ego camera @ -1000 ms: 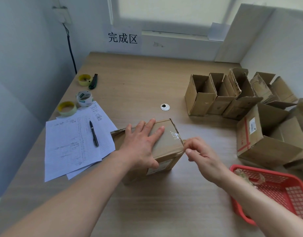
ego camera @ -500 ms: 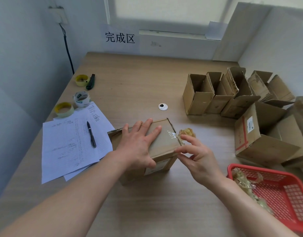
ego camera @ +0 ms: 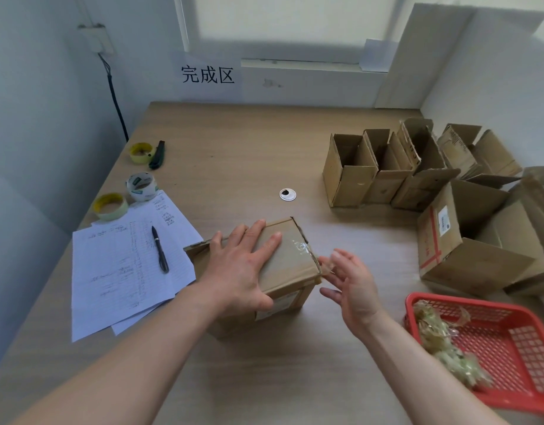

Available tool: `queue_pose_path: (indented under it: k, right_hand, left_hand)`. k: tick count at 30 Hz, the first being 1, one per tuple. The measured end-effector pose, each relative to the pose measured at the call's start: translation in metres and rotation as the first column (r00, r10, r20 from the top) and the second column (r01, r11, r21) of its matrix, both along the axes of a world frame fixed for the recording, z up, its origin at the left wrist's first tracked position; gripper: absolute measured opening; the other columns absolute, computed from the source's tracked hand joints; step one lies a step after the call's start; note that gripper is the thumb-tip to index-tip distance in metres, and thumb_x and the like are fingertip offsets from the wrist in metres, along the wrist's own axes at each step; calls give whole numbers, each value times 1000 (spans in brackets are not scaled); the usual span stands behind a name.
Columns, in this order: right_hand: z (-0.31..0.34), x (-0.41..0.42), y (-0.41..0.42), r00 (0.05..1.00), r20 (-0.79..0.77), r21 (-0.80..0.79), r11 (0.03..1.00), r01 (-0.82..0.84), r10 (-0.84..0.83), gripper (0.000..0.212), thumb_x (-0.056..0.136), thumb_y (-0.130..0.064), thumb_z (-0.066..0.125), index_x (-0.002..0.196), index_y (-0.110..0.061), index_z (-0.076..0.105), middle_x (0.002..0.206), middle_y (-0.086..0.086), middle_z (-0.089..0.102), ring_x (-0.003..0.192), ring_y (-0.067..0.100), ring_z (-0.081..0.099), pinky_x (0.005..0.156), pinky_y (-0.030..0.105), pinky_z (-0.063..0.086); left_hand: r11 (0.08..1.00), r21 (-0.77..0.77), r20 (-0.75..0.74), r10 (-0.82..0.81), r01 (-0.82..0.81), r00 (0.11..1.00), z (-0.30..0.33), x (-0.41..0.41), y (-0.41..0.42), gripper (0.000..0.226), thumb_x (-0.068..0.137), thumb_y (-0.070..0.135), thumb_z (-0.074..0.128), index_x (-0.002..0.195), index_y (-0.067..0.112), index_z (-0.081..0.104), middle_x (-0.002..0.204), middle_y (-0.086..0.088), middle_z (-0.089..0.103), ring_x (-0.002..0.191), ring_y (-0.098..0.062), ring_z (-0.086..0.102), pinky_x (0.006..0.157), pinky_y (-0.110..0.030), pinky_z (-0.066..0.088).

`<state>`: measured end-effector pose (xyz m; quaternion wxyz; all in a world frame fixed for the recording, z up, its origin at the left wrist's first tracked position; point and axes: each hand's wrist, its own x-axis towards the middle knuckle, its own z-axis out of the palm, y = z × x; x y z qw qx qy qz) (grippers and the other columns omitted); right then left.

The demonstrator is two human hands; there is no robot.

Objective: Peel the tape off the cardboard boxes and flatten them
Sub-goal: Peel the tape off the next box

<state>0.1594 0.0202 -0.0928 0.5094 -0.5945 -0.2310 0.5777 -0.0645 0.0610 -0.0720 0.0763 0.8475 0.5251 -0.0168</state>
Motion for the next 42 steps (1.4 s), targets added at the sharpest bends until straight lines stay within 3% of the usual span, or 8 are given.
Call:
queue_pose_path:
  k: [7, 11, 15, 21, 33, 38, 40, 42]
  right_hand:
    - [-9, -20, 4, 963, 253, 73, 991, -113, 91, 23, 103, -22, 50, 96, -22, 72, 83, -18, 73, 75, -5, 64, 63, 12, 46]
    - [-8, -25, 3, 977, 165, 13, 990, -140, 136, 15, 102, -28, 54, 100, -19, 65, 84, 0, 68, 68, 9, 60, 53, 29, 51]
    - [16, -22, 11, 896, 444, 314, 934, -169, 12, 6, 94, -21, 68, 95, -25, 72, 85, -2, 73, 75, 17, 66, 67, 34, 54]
    - [48, -44, 12, 732, 672, 497, 802, -332, -113, 9, 90, -21, 72, 94, -29, 73, 78, -14, 72, 71, 9, 67, 69, 32, 56]
    - [63, -62, 17, 969, 98, 246, 937, -246, 229, 21, 95, 2, 58, 106, -12, 68, 79, 7, 69, 65, 13, 63, 62, 23, 55]
    - [60, -77, -4, 853, 489, 301, 884, -358, 179, 19, 98, -30, 59, 112, -26, 70, 100, -8, 74, 95, 8, 66, 89, 29, 52]
    - [64, -81, -15, 791, 581, 267, 873, -407, 191, 44, 83, -58, 61, 118, -32, 67, 106, -11, 71, 103, 8, 65, 92, 30, 50]
    - [66, -85, -22, 657, 733, 190, 875, -445, 175, 57, 75, -58, 70, 126, -34, 62, 112, -15, 69, 105, 7, 63, 93, 31, 50]
  left_hand:
    - [999, 30, 37, 15, -16, 999, 2, 1, -8, 118, 57, 71, 60, 154, 43, -1, 163, 4, -8, 147, -25, 2, 117, -56, 4]
    - [994, 105, 86, 18, -27, 996, 8, -4, -21, 116, 55, 72, 60, 155, 40, 11, 163, 2, 4, 145, -26, 12, 115, -52, 12]
    - [946, 300, 363, 7, -123, 932, 7, -17, -40, 123, 47, 63, 75, 154, 26, 26, 155, -10, 30, 139, -34, 35, 105, -54, 31]
    - [913, 266, 623, 81, -308, 778, -22, -24, -75, 136, 51, 60, 85, 159, 26, 9, 156, -15, 24, 145, -34, 28, 110, -55, 36]
    - [937, 178, 636, 124, -301, 762, -35, -54, -87, 132, 57, 64, 79, 158, 33, -1, 157, -13, 14, 145, -35, 27, 110, -57, 38]
    - [937, 128, 650, 168, -325, 741, -33, -57, -93, 133, 56, 65, 76, 157, 37, -7, 157, -12, 12, 145, -33, 25, 112, -54, 38]
    - [936, 114, 641, 188, -334, 744, -33, -58, -94, 136, 55, 63, 78, 156, 39, -10, 158, -13, 11, 146, -34, 24, 112, -54, 38]
    - [933, 104, 632, 206, -345, 747, -34, -59, -96, 140, 53, 60, 83, 155, 41, -11, 158, -16, 11, 146, -36, 23, 113, -55, 36]
